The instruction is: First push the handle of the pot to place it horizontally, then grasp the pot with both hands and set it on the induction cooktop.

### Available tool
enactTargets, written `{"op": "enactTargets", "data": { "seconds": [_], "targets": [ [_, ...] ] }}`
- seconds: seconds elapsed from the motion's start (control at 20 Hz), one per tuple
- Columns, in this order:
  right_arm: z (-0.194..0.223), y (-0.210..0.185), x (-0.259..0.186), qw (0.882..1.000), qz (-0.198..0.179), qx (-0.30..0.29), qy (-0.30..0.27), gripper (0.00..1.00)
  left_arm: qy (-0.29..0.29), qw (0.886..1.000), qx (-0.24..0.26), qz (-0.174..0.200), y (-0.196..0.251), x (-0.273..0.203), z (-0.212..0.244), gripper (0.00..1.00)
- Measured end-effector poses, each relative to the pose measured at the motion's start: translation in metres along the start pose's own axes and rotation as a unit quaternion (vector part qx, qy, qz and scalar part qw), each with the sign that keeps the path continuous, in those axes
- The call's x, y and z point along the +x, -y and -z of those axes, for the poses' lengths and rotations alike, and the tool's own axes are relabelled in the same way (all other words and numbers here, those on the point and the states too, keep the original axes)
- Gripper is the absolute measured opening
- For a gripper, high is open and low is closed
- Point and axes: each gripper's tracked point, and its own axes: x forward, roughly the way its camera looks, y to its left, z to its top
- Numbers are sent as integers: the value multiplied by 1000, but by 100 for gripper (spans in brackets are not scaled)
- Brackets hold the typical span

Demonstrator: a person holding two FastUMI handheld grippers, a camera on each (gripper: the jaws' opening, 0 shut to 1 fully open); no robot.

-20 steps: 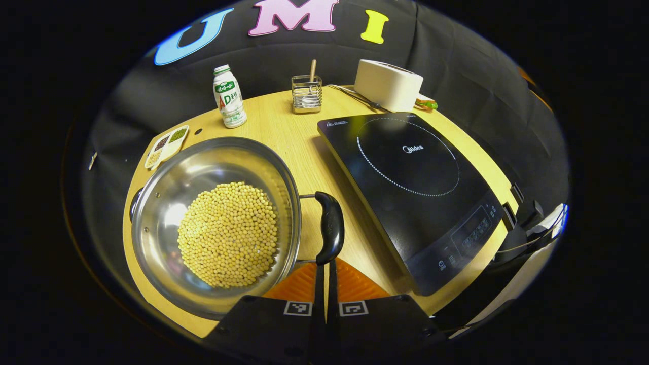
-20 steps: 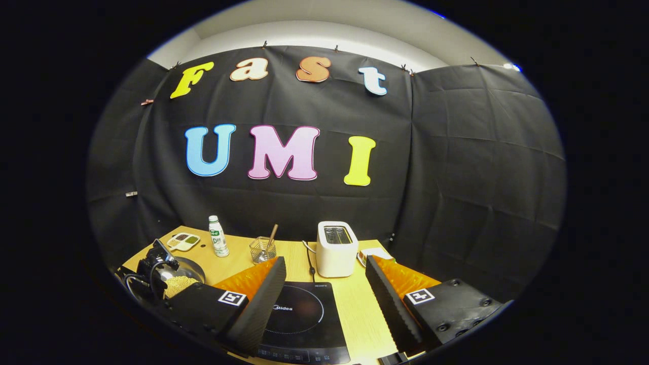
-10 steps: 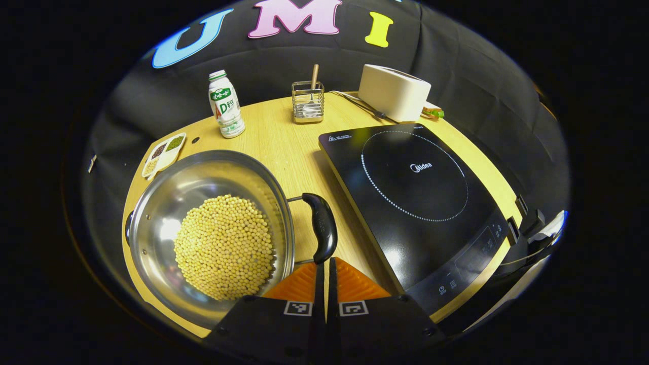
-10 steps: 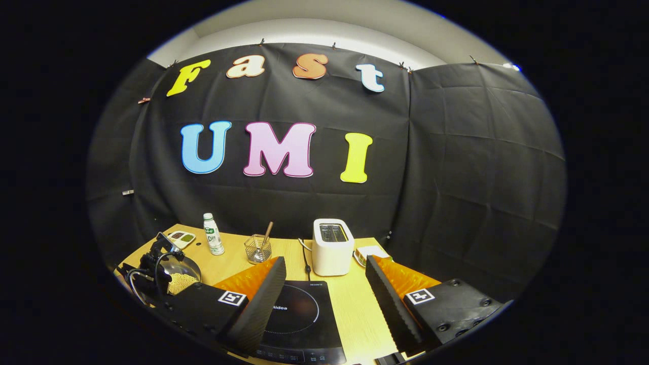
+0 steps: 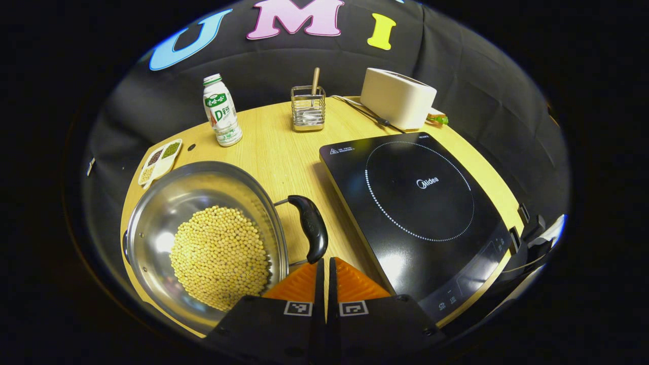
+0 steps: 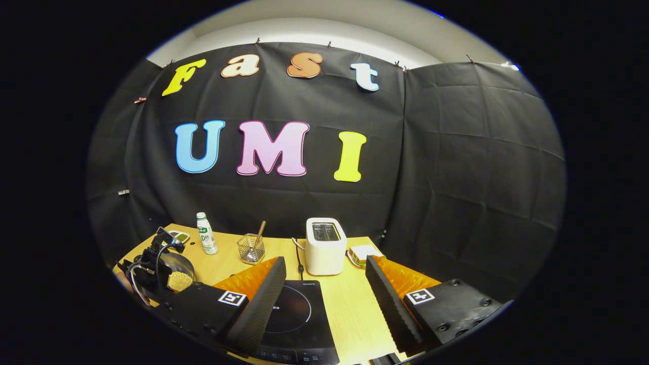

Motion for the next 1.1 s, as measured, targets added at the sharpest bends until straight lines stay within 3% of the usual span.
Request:
{"op": "enactTargets", "data": {
  "seconds": [0.4,0.65,0.9,1.05,1.1],
  "targets": [
    [7,6,2,1000,8,0,-11,98,7,1000,-14,0,-3,14,-18,5],
    [28,6,1,999,7,11,-49,98,13,1000,-23,-3,-5,21,-24,5],
    [40,4,0,998,6,17,-66,98,23,999,-26,10,11,6,-27,5],
    [63,-16,5,994,-20,30,-104,98,40,998,-33,26,26,-17,-25,22],
    [71,-25,5,992,-31,30,-117,98,48,998,-32,22,26,-25,-26,31]
  ]
}}
